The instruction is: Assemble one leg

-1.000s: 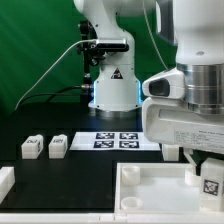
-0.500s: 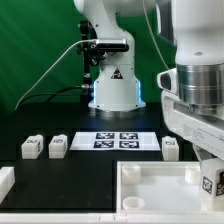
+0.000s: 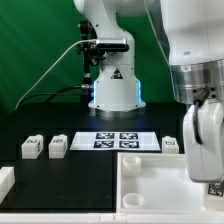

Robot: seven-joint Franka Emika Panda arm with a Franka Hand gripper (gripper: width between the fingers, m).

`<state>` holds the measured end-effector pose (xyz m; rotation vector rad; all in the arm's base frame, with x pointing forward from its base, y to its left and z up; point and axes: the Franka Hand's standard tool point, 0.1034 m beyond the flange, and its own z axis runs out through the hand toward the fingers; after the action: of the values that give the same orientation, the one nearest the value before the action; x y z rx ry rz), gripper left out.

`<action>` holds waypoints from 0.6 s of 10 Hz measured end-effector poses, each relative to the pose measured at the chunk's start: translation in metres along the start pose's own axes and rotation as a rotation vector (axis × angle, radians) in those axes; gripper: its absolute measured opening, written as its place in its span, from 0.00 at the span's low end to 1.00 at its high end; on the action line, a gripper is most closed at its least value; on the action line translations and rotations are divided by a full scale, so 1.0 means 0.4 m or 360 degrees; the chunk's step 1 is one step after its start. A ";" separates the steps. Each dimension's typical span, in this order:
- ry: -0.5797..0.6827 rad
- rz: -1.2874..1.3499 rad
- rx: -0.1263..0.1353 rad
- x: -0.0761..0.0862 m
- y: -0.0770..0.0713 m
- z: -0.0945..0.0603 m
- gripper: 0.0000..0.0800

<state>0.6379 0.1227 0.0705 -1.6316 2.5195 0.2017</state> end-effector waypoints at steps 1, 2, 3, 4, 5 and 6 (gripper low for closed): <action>0.0002 0.0006 0.0004 0.000 0.000 0.000 0.37; 0.0012 0.0027 0.0011 0.002 0.000 -0.002 0.37; 0.0026 0.0004 0.0018 0.003 0.001 -0.002 0.37; 0.0026 -0.0030 0.0017 0.003 0.002 -0.001 0.37; 0.0028 -0.0033 0.0013 0.003 0.005 0.002 0.46; 0.0027 -0.0036 0.0014 0.000 0.006 0.002 0.70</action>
Offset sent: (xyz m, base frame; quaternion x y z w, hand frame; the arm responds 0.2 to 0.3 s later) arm 0.0000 0.0000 0.0000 0.0000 0.0000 0.0899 0.9960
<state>0.6357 0.1238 0.0697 -1.6651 2.5091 0.1749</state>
